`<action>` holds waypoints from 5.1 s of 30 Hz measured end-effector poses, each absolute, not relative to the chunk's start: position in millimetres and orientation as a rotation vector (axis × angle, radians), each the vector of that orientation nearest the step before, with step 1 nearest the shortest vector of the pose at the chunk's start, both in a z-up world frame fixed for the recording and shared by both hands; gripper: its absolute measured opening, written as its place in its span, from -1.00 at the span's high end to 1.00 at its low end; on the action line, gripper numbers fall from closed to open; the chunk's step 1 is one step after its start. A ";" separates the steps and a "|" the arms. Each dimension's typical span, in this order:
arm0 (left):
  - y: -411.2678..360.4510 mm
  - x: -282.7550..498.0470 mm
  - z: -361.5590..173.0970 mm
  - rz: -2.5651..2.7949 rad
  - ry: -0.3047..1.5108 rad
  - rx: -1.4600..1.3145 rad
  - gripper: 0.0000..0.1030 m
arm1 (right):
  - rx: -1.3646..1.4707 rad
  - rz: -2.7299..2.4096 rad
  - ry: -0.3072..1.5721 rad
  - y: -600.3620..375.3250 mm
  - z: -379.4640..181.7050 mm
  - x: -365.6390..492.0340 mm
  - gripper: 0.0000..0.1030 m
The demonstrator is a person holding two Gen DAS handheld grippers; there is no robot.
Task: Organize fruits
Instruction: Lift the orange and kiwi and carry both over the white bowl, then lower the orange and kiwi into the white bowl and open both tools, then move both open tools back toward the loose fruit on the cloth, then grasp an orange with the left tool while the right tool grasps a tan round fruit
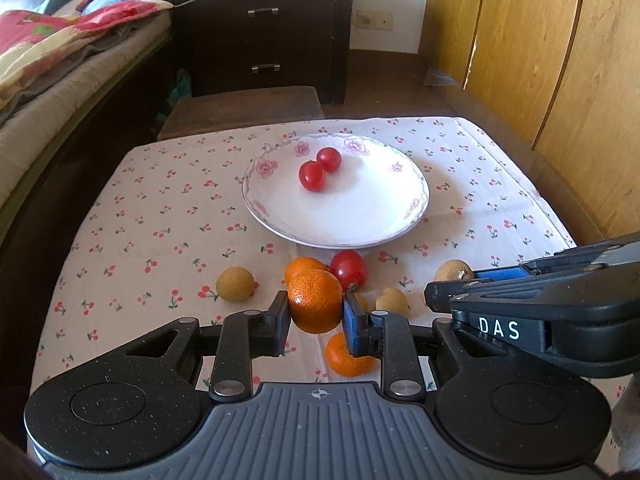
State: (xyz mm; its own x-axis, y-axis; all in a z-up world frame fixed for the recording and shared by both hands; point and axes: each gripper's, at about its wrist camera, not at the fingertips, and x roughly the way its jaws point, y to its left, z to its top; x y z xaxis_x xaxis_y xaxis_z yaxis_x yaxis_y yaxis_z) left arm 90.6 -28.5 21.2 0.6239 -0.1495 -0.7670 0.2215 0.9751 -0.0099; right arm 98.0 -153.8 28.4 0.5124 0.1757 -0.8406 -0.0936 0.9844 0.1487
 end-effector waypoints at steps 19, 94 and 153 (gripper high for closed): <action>-31.9 130.6 21.7 -0.209 0.866 0.075 0.34 | 0.114 0.150 1.017 -160.0 28.3 138.3 0.46; -16.6 162.7 15.4 -0.197 0.882 -0.001 0.06 | 0.108 0.149 1.023 -154.0 23.6 162.9 0.43; -34.9 105.0 -22.1 -0.276 1.039 0.046 0.01 | 0.123 0.135 1.079 -167.6 18.2 114.6 0.38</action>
State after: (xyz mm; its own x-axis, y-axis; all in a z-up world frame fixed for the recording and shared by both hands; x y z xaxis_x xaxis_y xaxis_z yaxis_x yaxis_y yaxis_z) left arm 105.0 -34.9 -22.1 0.4757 -0.2044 -0.8556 0.2476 0.9644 -0.0928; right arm 114.6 -167.6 18.2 0.4654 0.1695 -0.8687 -0.0497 0.9850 0.1655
